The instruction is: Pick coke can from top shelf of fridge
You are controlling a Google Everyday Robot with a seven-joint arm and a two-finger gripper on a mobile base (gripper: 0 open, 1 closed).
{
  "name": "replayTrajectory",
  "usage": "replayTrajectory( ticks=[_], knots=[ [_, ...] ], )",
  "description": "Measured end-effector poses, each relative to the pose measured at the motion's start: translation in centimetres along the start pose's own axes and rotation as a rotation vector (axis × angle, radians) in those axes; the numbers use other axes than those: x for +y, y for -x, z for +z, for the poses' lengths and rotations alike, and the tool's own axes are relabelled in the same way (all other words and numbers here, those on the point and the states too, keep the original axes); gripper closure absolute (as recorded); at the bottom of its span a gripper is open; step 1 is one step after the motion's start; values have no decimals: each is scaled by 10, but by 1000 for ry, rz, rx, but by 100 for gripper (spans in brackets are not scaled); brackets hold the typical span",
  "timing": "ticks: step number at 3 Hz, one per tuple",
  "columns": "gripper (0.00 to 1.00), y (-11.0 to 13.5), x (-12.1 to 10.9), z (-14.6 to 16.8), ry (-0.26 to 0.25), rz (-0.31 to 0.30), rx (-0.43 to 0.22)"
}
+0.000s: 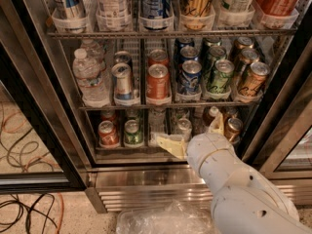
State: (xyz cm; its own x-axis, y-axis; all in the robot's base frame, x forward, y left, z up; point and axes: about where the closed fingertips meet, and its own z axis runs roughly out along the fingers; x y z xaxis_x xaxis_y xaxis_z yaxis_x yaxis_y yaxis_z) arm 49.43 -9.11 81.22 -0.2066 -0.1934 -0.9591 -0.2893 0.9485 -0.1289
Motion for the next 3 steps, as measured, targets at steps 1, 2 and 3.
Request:
replayTrajectory(
  ticks=[1, 2, 3],
  knots=[
    [0, 6, 0, 1, -20, 11, -43],
    [0, 3, 16, 0, -23, 8, -115],
    [0, -20, 42, 0, -23, -12, -158]
  ],
)
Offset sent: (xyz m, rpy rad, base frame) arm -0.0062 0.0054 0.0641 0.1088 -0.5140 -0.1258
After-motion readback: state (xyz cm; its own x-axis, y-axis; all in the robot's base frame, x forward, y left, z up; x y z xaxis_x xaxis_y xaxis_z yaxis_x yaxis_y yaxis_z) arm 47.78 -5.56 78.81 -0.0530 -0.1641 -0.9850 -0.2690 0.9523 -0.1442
